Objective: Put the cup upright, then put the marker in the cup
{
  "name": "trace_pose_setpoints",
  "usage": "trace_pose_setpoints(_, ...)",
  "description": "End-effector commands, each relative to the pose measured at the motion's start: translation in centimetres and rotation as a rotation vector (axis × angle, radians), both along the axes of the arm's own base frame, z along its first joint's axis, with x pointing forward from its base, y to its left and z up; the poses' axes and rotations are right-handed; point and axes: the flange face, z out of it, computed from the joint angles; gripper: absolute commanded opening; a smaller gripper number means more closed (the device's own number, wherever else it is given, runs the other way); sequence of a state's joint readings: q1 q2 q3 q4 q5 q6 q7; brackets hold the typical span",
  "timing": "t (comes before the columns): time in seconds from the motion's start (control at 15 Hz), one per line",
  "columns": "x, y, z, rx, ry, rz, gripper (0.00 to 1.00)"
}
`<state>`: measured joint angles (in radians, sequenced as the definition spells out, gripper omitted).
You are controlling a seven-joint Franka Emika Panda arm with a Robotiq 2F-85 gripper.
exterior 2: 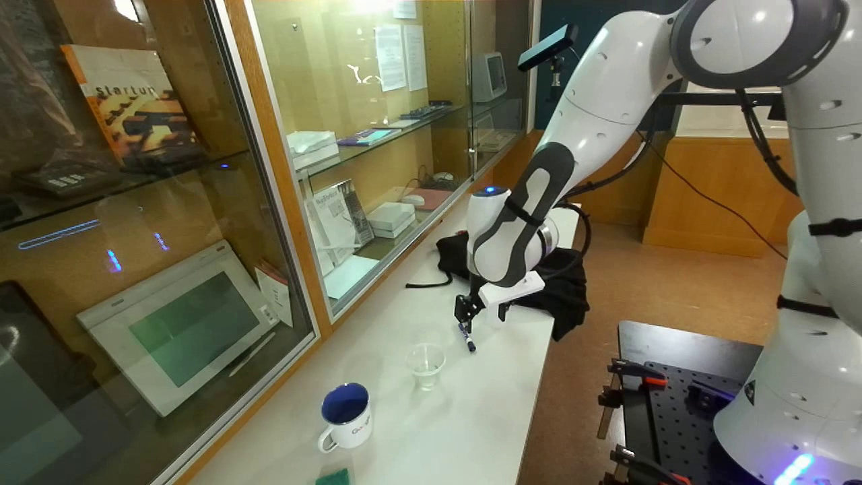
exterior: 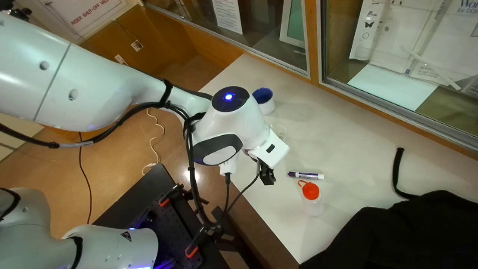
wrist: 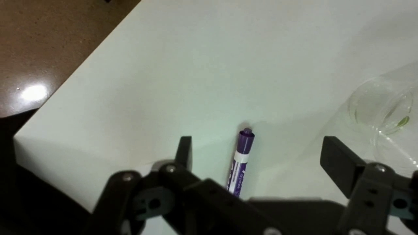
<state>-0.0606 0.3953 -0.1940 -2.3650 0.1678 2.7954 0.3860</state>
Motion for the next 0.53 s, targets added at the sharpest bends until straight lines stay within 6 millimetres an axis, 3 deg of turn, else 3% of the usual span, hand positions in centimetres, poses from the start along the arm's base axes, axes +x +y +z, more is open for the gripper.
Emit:
trace_pose_setpoints(0.0, 1.7, 0.1, -1.5, 0.020, 0.012, -0.095, 1.00)
trace_pose_setpoints(0.47, 4.1, 0.2, -4.5, 0.049, -0.027, -0.206, 1.00)
